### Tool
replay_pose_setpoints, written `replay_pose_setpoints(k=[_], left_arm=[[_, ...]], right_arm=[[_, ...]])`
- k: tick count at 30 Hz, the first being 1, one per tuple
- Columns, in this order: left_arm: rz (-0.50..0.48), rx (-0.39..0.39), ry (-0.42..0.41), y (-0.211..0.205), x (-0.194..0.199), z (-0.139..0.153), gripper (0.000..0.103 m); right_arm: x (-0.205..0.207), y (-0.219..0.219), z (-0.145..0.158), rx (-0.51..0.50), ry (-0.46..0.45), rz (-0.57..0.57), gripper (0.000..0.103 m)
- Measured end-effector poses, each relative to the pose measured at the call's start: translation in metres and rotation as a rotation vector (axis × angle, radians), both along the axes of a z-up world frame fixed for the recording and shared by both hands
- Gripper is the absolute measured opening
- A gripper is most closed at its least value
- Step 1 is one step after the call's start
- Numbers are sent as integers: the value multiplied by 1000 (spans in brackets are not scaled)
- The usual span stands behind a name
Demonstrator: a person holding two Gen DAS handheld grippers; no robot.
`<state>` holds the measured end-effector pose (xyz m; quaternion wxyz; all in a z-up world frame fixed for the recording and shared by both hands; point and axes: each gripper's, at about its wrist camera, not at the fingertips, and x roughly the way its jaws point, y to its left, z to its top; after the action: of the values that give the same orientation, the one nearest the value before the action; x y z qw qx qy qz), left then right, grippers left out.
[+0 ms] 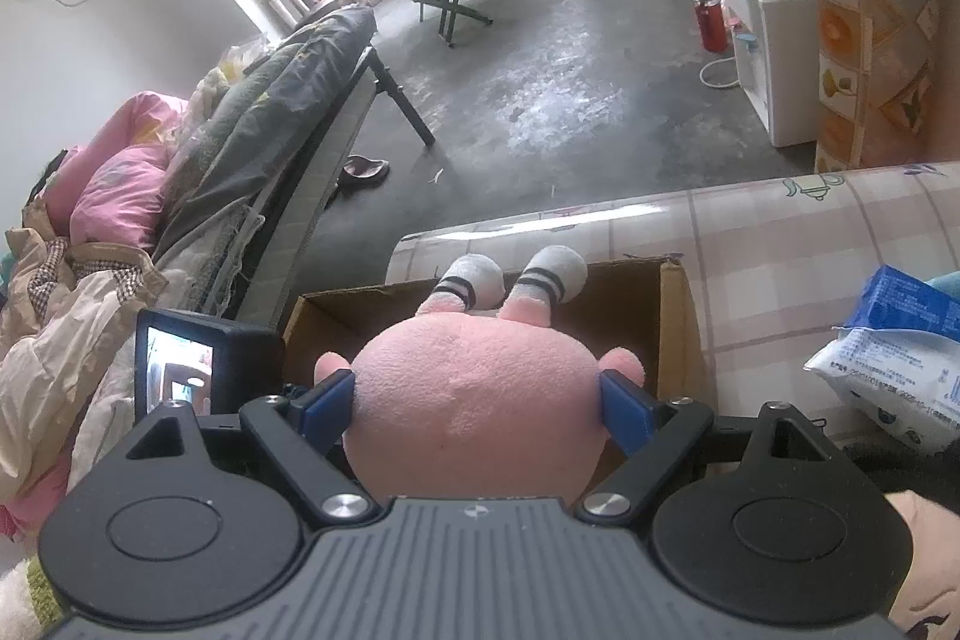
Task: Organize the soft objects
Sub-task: 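Carry the box into the cardboard box and open the left tool while the right tool carries the plush, then lower the pink plush into the cardboard box and open the right tool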
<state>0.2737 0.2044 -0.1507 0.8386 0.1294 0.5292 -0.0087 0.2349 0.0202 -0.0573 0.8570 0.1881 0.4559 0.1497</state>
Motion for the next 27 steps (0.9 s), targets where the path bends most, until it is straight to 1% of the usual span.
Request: replay_pose_setpoints(k=[4,7,10,13,14,16,18,20,21,22,24,27], left_arm=[[14,-5,-2,2,-1,3,82],[38,-38,-16,6,-5,19,82],[83,-120,-28,16,-13,41,82],[152,-229,-32,30,-27,62,82],[183,-277,-30,37,-33,69,82],[238,-367,-33,48,-42,80,82],[283,-474,-47,62,-52,91,82],[301,-572,-64,73,-59,100,83],[294,-632,-70,78,-63,104,84],[285,-674,-72,80,-65,108,84],[247,-735,-88,83,-69,115,88],[162,-775,-110,79,-71,125,95]], right_arm=[[1,1,4,1,-10,1,89],[2,-1,12,11,-34,0,89],[4,-4,22,35,-63,4,89],[6,-8,28,82,-67,5,89],[7,-9,28,105,-61,2,89],[11,-13,23,160,-29,-13,89],[15,-18,15,227,15,-44,89],[18,-24,7,300,57,-77,89],[20,-28,1,345,78,-94,89],[22,-31,-5,399,103,-111,89],[24,-37,-18,512,154,-148,89],[24,-40,-35,638,220,-174,89]])
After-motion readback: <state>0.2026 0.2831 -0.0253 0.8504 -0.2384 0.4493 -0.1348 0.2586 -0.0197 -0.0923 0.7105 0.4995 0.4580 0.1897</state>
